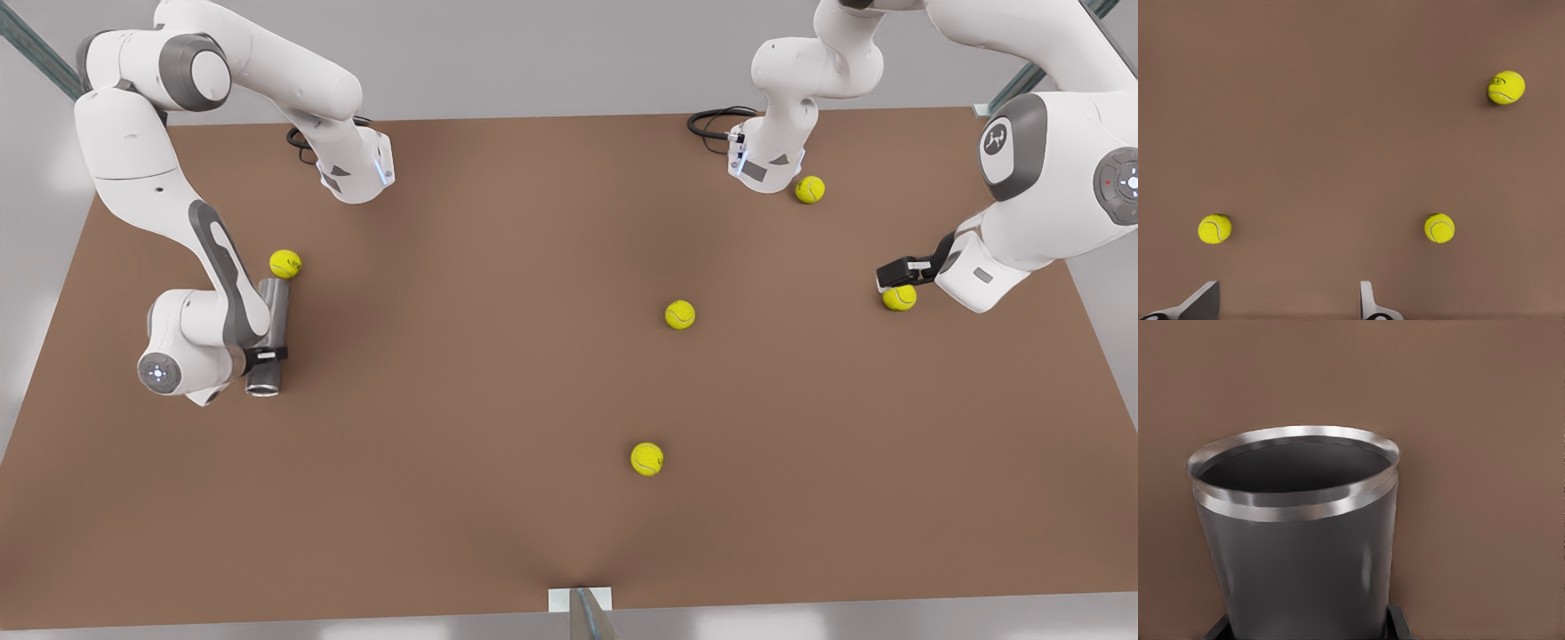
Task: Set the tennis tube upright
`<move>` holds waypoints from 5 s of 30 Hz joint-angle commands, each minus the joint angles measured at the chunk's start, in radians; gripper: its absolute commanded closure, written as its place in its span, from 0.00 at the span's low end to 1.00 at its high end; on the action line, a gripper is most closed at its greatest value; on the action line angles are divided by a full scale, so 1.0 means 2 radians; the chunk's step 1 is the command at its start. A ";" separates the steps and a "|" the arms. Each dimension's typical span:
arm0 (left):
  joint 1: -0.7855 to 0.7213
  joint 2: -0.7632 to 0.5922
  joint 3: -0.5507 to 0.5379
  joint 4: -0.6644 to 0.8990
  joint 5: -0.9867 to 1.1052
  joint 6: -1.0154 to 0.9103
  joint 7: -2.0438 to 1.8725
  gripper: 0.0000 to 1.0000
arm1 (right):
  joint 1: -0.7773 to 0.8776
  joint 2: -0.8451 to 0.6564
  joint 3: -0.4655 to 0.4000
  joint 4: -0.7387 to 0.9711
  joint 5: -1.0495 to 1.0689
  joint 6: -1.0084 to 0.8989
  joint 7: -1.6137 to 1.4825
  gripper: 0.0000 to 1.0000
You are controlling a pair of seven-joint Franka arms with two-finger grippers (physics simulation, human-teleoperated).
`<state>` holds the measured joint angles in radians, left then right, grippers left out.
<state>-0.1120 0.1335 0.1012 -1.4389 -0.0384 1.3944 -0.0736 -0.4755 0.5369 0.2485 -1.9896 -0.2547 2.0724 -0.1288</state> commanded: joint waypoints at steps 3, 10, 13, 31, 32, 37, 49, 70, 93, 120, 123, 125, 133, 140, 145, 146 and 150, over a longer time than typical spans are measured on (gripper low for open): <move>0.000 0.000 0.000 0.000 0.001 0.001 0.000 0.00 | 0.000 0.000 0.000 -0.001 0.000 0.000 0.000 0.18; 0.000 0.001 -0.001 0.000 0.000 0.000 0.000 0.00 | -0.002 0.005 0.000 -0.005 0.000 -0.008 0.000 0.18; 0.000 0.001 -0.001 -0.001 0.000 0.000 0.000 0.00 | -0.002 0.004 0.000 -0.004 0.000 -0.008 0.001 0.22; -0.003 0.000 -0.001 -0.003 0.000 -0.002 -0.001 0.00 | 0.023 0.003 0.001 0.041 0.000 -0.065 0.001 0.24; -0.003 0.000 -0.001 -0.003 0.000 -0.002 -0.001 0.00 | 0.024 0.003 0.002 0.045 0.000 -0.065 0.000 0.24; -0.004 0.000 -0.001 -0.003 0.000 -0.001 -0.001 0.00 | 0.070 0.003 0.005 0.084 0.002 -0.074 -0.008 0.24; -0.004 0.000 -0.001 -0.003 0.000 0.000 -0.001 0.00 | 0.294 0.066 0.005 0.236 0.008 -0.076 -0.030 0.24; -0.008 0.000 -0.001 -0.007 0.001 0.003 -0.001 0.00 | 0.511 0.258 0.001 0.541 0.084 -0.094 -0.092 0.00; -0.014 0.116 -0.001 -0.013 -0.231 0.106 0.005 0.00 | 0.464 0.168 -0.044 0.528 0.091 -0.212 0.066 0.00; -0.032 0.395 -0.141 0.015 -0.485 0.270 0.242 0.00 | 0.221 -0.184 -0.061 0.301 0.141 -0.356 0.082 0.00; -0.032 0.394 -0.141 0.015 -0.468 0.257 0.242 0.00 | 0.208 -0.183 -0.061 0.304 0.142 -0.356 0.078 0.00; -0.032 0.394 -0.142 0.015 -0.459 0.250 0.241 0.00 | 0.207 -0.183 -0.062 0.305 0.140 -0.356 0.081 0.00; -0.052 0.395 -0.142 0.006 -0.462 0.250 0.236 0.00 | 0.205 -0.183 -0.062 0.305 0.132 -0.357 0.081 0.00; -0.056 0.402 -0.145 -0.002 -0.462 0.250 0.238 0.00 | 0.207 -0.183 -0.061 0.306 0.104 -0.354 0.084 0.00; -0.057 0.402 -0.153 -0.003 -0.464 0.250 0.236 0.00 | 0.208 -0.179 -0.061 0.314 0.098 -0.353 0.085 0.00; -0.058 0.402 -0.153 -0.003 -0.464 0.250 0.236 0.00 | 0.206 -0.179 -0.062 0.314 0.097 -0.353 0.084 0.00; -0.058 0.402 -0.156 -0.003 -0.464 0.249 0.237 0.12 | 0.239 -0.157 -0.058 0.338 0.055 -0.347 0.086 0.00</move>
<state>-0.2270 0.9373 -0.2101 -1.4450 -0.9662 1.8944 0.4004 0.0225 0.2237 0.1321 -1.3119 -0.1480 1.3776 0.0429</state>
